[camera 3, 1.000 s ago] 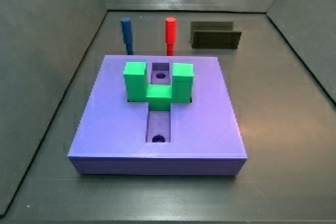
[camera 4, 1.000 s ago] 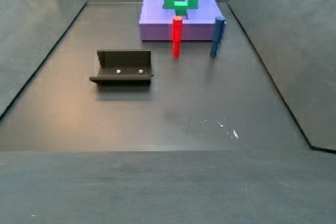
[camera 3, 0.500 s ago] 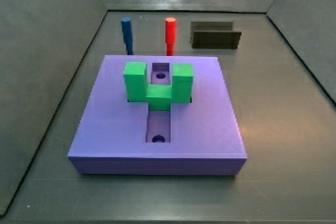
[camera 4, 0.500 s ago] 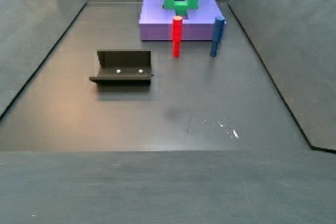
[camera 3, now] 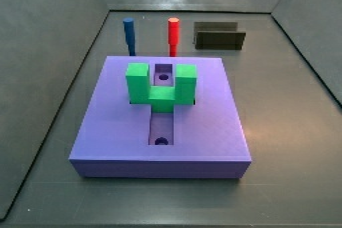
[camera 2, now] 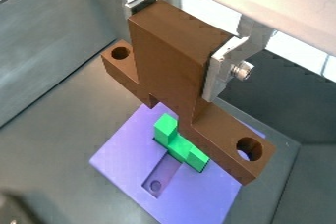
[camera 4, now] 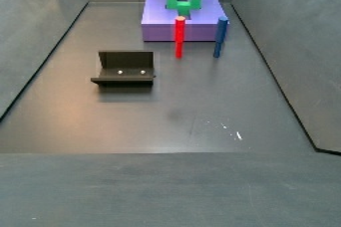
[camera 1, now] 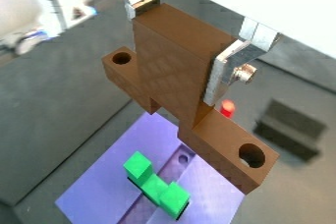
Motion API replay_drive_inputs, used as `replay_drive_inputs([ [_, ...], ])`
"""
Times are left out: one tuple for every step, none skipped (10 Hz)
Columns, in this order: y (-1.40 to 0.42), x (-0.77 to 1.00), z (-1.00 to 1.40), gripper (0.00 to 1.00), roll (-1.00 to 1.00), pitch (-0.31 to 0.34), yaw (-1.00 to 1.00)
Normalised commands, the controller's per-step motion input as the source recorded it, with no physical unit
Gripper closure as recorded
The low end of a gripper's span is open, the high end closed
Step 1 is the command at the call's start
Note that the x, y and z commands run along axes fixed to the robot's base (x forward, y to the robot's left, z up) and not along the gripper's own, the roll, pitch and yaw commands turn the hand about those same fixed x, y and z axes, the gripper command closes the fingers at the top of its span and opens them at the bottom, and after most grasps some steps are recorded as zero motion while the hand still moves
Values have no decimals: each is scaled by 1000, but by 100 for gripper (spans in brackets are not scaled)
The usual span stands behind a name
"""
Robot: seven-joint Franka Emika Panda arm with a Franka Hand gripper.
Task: Pick up the brown object. Move up. Move to above the board. Insert the brown object.
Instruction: Insert the brown object.
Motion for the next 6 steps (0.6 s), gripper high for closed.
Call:
replay_drive_inputs([
  [-51, -54, -209, 100, -220, -270, -900],
  [-60, -94, -280, 100, -219, -281, -886],
  [-54, -46, -280, 100, -174, -274, -931],
  [-29, 0, -294, 100, -166, -260, -937],
  [0, 0, -326, 100, -96, -244, -940],
  [0, 0, -291, 100, 0, -211, -940],
])
